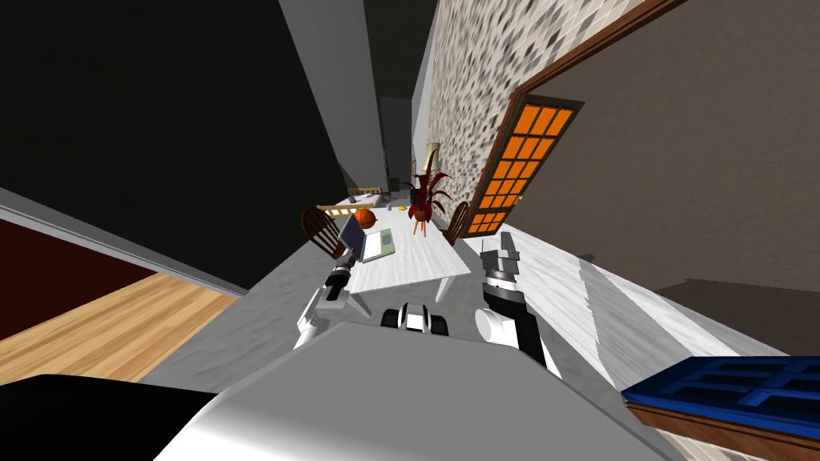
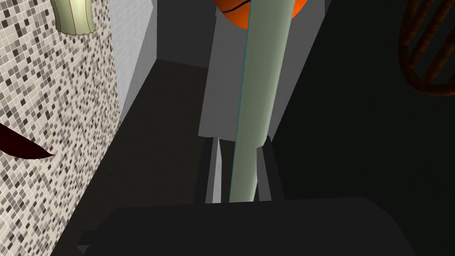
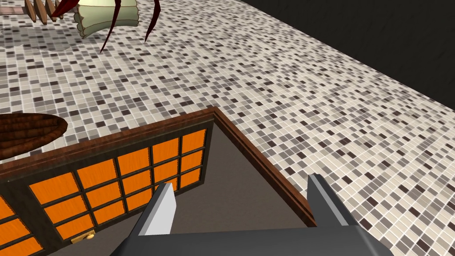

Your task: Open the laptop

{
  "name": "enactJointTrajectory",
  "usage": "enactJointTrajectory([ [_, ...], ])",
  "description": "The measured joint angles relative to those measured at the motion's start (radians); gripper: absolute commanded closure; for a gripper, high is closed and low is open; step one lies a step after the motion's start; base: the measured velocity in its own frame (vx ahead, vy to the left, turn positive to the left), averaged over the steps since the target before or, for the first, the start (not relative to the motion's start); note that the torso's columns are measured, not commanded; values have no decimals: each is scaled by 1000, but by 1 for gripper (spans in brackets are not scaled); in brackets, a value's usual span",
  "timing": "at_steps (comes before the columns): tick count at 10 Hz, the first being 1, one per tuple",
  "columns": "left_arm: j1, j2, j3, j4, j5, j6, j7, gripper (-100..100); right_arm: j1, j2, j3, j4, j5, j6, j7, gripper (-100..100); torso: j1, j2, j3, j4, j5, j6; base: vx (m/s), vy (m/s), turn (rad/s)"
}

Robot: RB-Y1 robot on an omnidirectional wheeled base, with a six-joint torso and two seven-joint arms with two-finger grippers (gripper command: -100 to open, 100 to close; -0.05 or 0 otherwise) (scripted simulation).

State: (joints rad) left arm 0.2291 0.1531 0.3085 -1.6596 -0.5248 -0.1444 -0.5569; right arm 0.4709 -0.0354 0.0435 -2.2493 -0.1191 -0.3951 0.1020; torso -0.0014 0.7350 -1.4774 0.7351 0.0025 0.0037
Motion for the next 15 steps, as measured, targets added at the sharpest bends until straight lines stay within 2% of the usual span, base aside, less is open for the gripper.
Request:
enactJointTrajectory([
  [6,27,-46,39,27,-132,-117,-148,100,0,0,0,0,0,0,0,0,4,-6,-2,-7,7,1,50,-44,30],
  [7,27,-47,39,26,-135,-123,-155,100,0,0,0,0,0,0,0,0,8,-4,-2,-3,4,-1,198,-33,380],
  [8,-8,-20,16,65,-120,-148,-176,100,1,0,0,0,0,0,0,0,8,-14,-7,-3,2,-3,270,-53,464],
  [9,-18,-3,-14,90,-112,-181,-195,100,1,0,0,0,0,0,0,0,7,-16,-9,-6,3,0,123,-30,341],
  [10,-22,11,-26,105,-107,-212,-197,100,0,0,0,0,0,0,0,0,10,-8,-4,-6,6,0,29,-27,249],
  [12,-54,69,-70,164,-77,-276,-228,100,0,0,0,0,0,0,0,0,2,3,2,0,2,3,-23,-24,76],
  [13,-57,86,-88,177,-73,-299,-225,100,0,0,0,0,0,0,0,0,-2,2,2,-3,2,2,-10,-13,37],
  [15,-73,80,-96,226,-73,-352,-236,100,0,0,0,0,0,0,0,0,0,-2,-1,-5,3,-1,-6,-7,20],
])
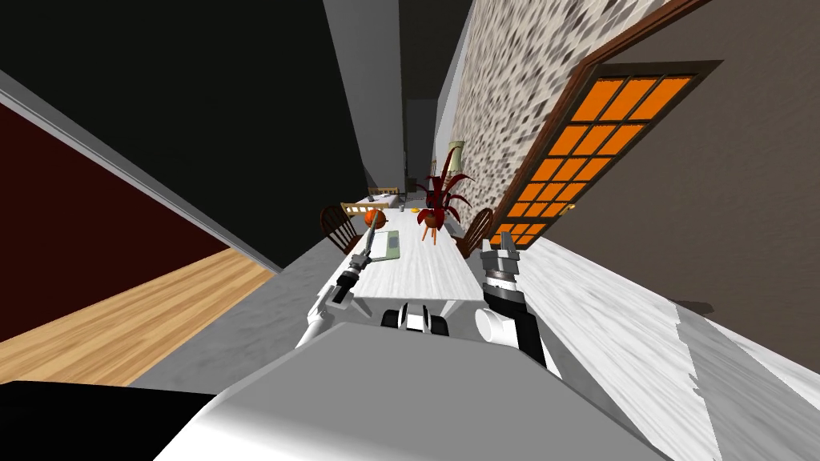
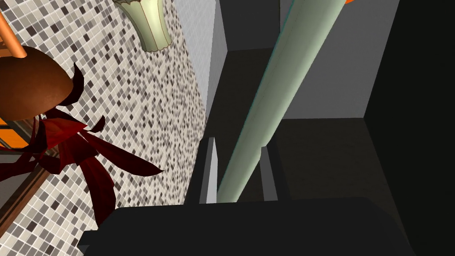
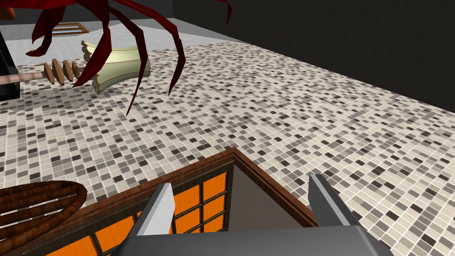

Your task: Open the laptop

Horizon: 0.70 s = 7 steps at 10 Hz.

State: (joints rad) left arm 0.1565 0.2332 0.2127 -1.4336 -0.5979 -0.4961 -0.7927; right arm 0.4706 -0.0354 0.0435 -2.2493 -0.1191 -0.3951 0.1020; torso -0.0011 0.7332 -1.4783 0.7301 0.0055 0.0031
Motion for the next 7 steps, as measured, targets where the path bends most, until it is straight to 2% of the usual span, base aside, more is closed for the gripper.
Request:
enactJointTrajectory([
  [5,11,-9,-14,4,-5,-5,-3,100,0,0,0,0,0,0,0,0,6,4,2,7,-4,-5,-4,-4,13],
  [7,21,-24,-2,0,-23,-20,-44,100,0,0,0,0,0,0,0,0,4,7,4,5,-3,-7,-11,-14,41],
])
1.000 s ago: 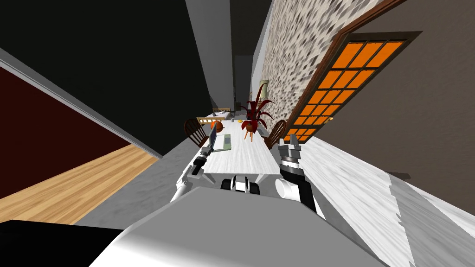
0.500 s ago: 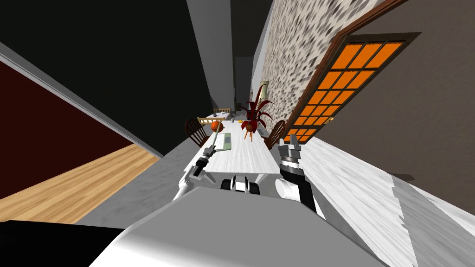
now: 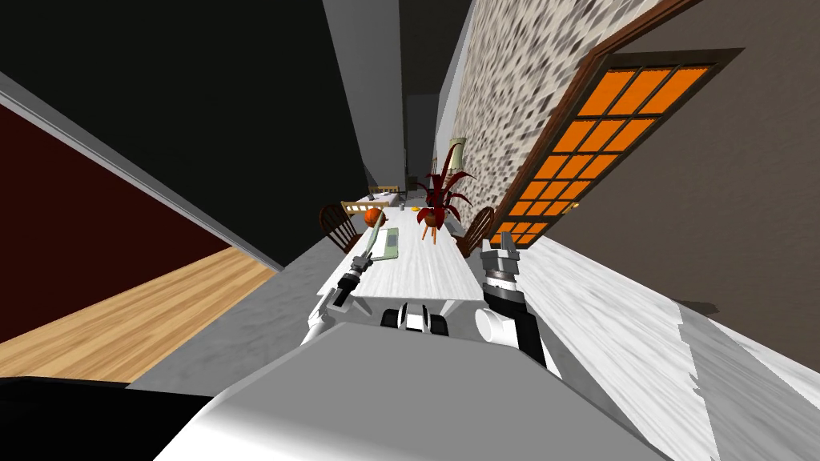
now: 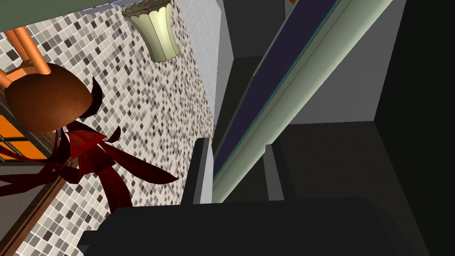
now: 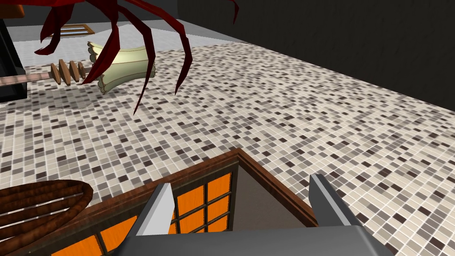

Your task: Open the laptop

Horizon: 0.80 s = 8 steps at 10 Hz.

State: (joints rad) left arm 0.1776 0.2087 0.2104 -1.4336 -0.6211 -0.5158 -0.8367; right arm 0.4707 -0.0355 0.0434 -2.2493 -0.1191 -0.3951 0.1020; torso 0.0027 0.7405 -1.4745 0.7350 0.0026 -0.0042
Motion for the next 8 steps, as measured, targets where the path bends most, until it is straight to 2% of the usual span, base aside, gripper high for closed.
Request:
enactJointTrajectory([
  [2,13,-22,22,5,-25,-16,-63,100,0,0,0,0,0,0,0,0,-1,-1,0,-3,2,4,-16,-21,60],
  [3,24,-26,21,4,-33,-15,-77,100,0,0,0,0,0,0,0,0,-2,-3,-2,0,0,5,-6,-8,23],
  [8,31,-29,21,9,-36,-18,-83,100,0,0,0,0,0,0,0,0,-3,-2,-1,3,-3,4,1,2,-5],
])
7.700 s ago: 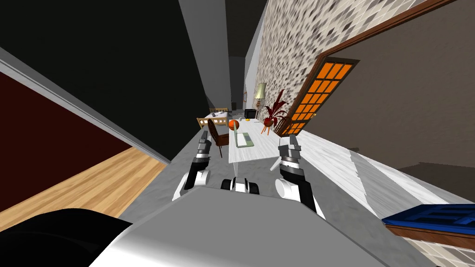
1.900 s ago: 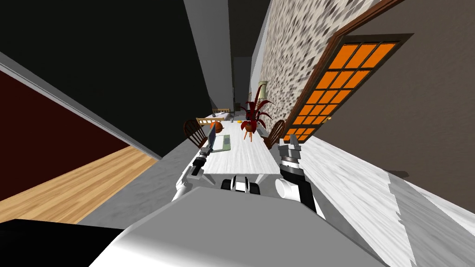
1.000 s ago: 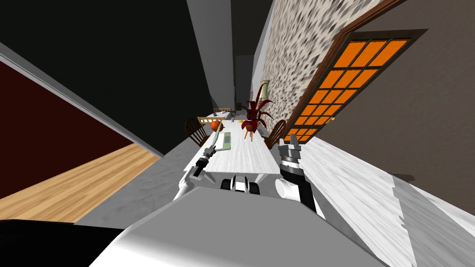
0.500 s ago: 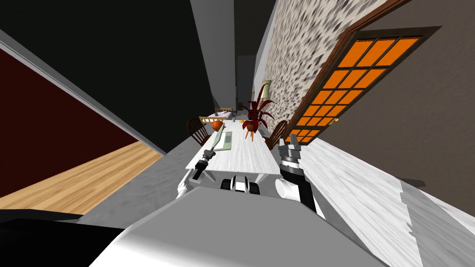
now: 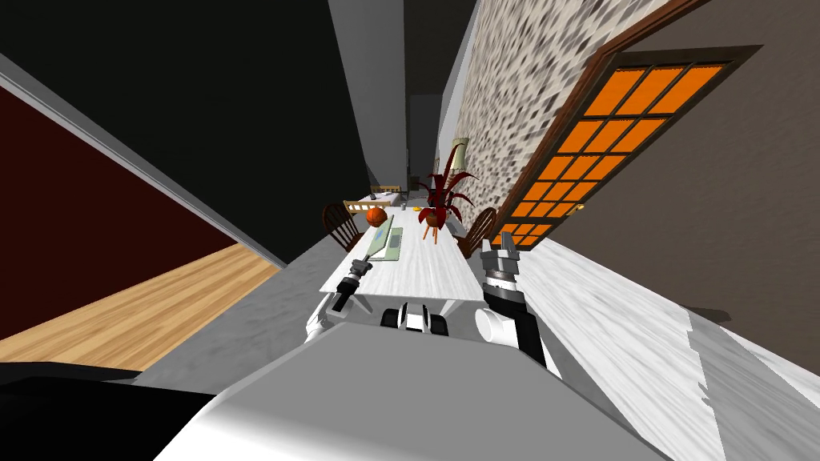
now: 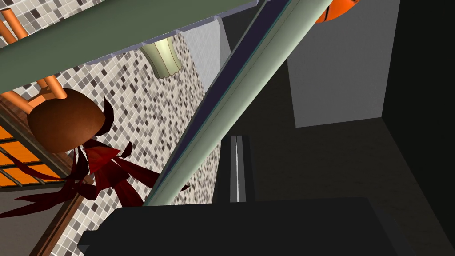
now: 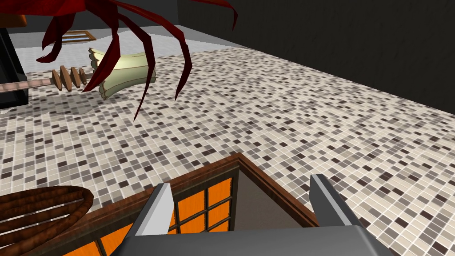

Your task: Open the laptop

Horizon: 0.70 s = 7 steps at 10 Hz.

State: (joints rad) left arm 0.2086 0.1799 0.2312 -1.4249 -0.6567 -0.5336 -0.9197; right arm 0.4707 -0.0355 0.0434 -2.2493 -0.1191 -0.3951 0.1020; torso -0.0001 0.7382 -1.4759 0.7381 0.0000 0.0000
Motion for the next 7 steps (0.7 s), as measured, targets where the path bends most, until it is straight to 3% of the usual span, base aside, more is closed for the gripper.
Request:
enactJointTrajectory([
  [3,0,0,0,0,0,0,0,100,0,0,0,0,0,0,0,0,-1,1,0,0,0,0,-11,-13,38],
  [5,12,-16,15,3,-17,-9,-40,100,0,0,0,0,0,0,0,0,0,0,0,0,0,0,-5,-7,20],
  [6,17,-21,21,4,-25,-13,-60,-100,0,0,0,0,0,0,0,0,1,-1,0,0,0,0,-37,-17,-57],
  [7,7,-2,19,-3,-27,6,-47,-100,0,0,0,0,0,0,0,0,0,1,0,0,0,0,-66,-26,-89],
])
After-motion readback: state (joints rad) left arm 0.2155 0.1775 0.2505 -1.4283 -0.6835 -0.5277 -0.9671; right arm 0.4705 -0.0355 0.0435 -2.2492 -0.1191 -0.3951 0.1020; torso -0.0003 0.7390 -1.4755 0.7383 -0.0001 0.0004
